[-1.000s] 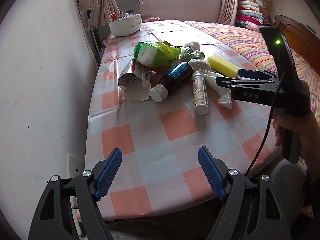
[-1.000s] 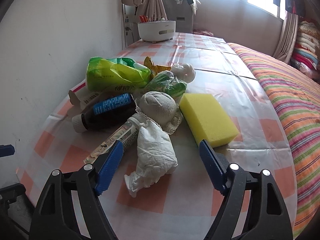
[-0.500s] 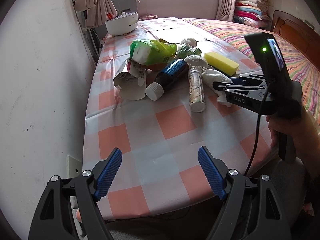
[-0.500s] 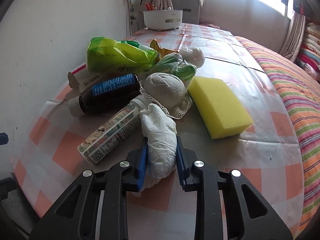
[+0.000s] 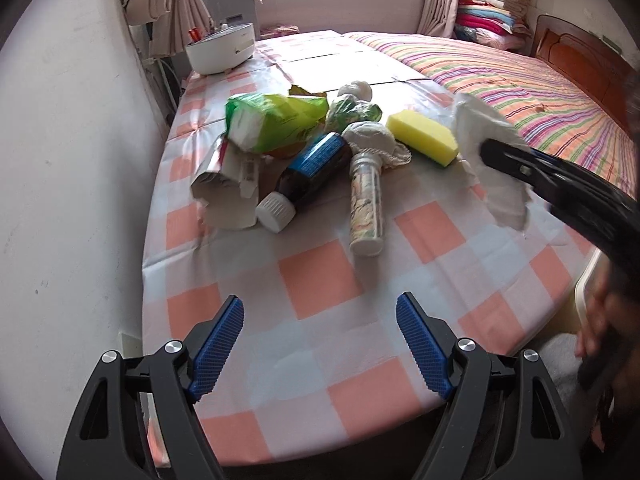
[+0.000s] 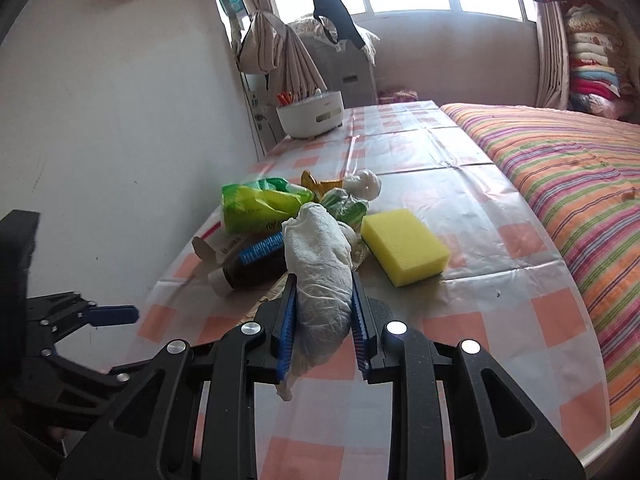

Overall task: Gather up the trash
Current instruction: 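Grasp the illustrated pill tube with the left tool while the right tool holds the tissue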

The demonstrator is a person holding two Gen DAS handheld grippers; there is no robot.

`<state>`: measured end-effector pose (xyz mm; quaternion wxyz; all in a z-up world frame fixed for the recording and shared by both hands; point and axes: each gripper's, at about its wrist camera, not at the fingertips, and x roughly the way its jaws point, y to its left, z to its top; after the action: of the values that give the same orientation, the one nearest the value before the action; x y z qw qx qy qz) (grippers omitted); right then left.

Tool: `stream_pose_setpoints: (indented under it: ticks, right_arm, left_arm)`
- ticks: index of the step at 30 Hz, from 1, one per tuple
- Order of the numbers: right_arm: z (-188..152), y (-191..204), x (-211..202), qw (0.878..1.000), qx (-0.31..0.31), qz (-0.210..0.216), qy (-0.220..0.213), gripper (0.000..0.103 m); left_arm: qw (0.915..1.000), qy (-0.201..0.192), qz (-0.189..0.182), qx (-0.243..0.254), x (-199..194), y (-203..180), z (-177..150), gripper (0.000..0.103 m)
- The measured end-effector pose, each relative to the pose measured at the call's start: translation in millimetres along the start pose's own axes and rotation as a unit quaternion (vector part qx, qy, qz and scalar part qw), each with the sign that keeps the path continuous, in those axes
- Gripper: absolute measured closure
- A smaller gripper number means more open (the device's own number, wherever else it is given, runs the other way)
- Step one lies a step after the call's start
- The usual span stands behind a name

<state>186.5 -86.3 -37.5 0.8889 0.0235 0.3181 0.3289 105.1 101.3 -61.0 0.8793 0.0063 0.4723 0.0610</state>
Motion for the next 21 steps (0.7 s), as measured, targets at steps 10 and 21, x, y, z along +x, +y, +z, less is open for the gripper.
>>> stream_pose_setpoints:
  ticks: [10, 21]
  right_arm:
    - [-10, 9, -63, 0.999, -0.001, 0.002, -0.046, 0.077]
    - [-17, 1, -93, 0.997, 0.002, -0.009, -0.076, 0.076]
  left_arm:
    - [0.9962, 0.071, -0.043, 0.027, 52, -30, 62, 0.026]
    - [0.9854, 0.158, -0.064, -0.011, 109, -28, 96, 0.027]
